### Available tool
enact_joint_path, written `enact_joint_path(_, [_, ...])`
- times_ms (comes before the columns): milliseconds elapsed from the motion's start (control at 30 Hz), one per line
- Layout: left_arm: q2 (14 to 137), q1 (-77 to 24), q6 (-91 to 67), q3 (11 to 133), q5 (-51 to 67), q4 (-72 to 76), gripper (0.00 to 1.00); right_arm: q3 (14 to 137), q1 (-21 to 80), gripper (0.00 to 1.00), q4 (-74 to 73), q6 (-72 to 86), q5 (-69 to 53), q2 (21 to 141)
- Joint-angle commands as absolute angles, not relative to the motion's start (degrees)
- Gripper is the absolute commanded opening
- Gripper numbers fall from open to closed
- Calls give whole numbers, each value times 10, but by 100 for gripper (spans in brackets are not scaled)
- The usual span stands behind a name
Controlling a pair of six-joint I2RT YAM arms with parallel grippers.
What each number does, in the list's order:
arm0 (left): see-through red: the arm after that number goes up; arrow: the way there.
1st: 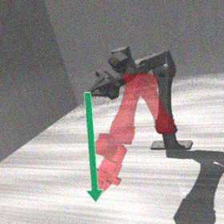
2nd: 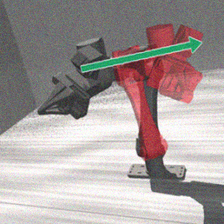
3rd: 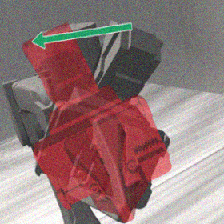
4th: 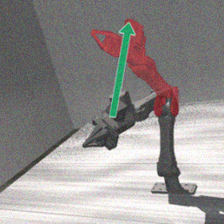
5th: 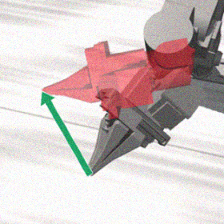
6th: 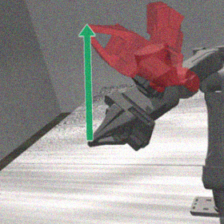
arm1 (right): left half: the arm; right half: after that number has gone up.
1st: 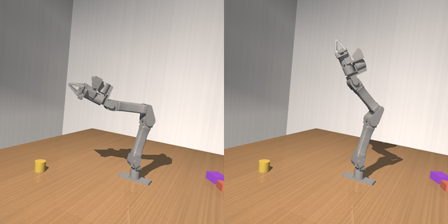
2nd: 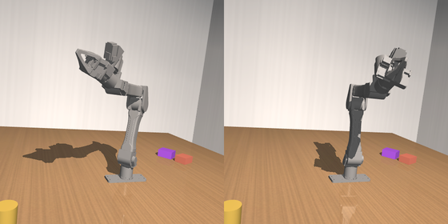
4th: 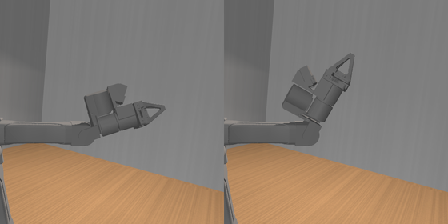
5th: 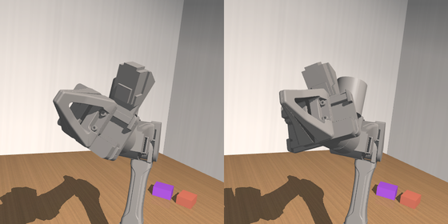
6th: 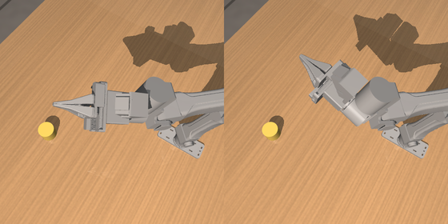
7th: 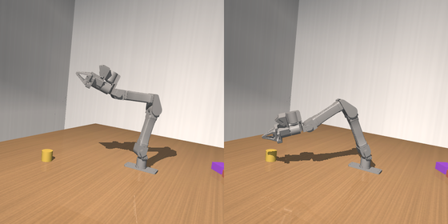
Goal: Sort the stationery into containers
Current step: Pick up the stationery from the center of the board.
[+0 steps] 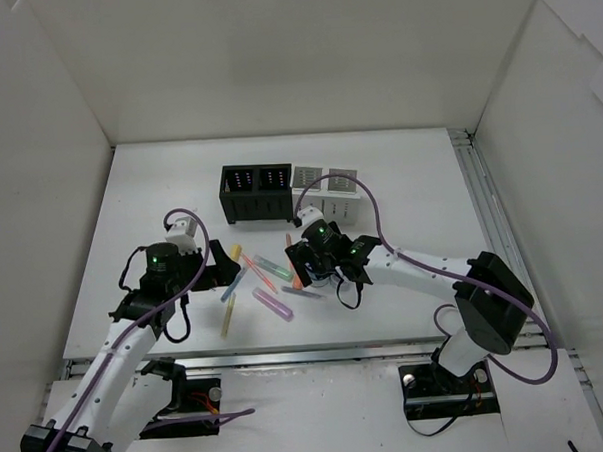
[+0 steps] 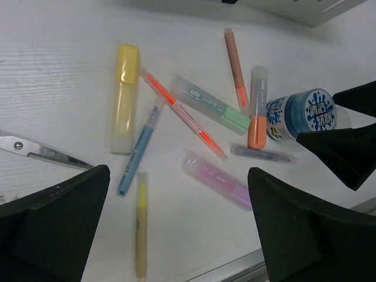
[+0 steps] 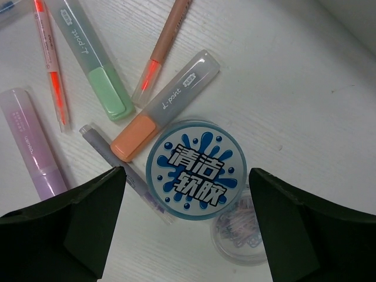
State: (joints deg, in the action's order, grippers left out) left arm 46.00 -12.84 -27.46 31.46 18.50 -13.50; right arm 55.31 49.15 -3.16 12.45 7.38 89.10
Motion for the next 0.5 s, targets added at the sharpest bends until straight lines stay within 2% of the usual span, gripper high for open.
enact_joint_path(0, [453, -142, -268, 359, 121, -133, 99, 574, 486, 82, -13, 141, 68, 900])
enact_joint_path(133, [450, -153, -265, 363, 110, -138, 100, 568, 480, 79, -13, 151, 66, 911])
enact_joint_path(200, [448, -158, -265, 363, 104, -139, 99, 566, 478, 74, -13, 148, 67, 911])
enact_joint_path(333, [449, -158, -265, 366, 98, -140, 100, 572, 478, 34, -13, 150, 75, 908])
enact_joint_path(367, [449, -158, -263, 367, 98, -141, 99, 576, 478, 29, -14, 152, 75, 903])
enact_joint_path(467, [449, -158, -262, 369, 98, -142, 99, 584, 478, 24, -14, 152, 80, 878])
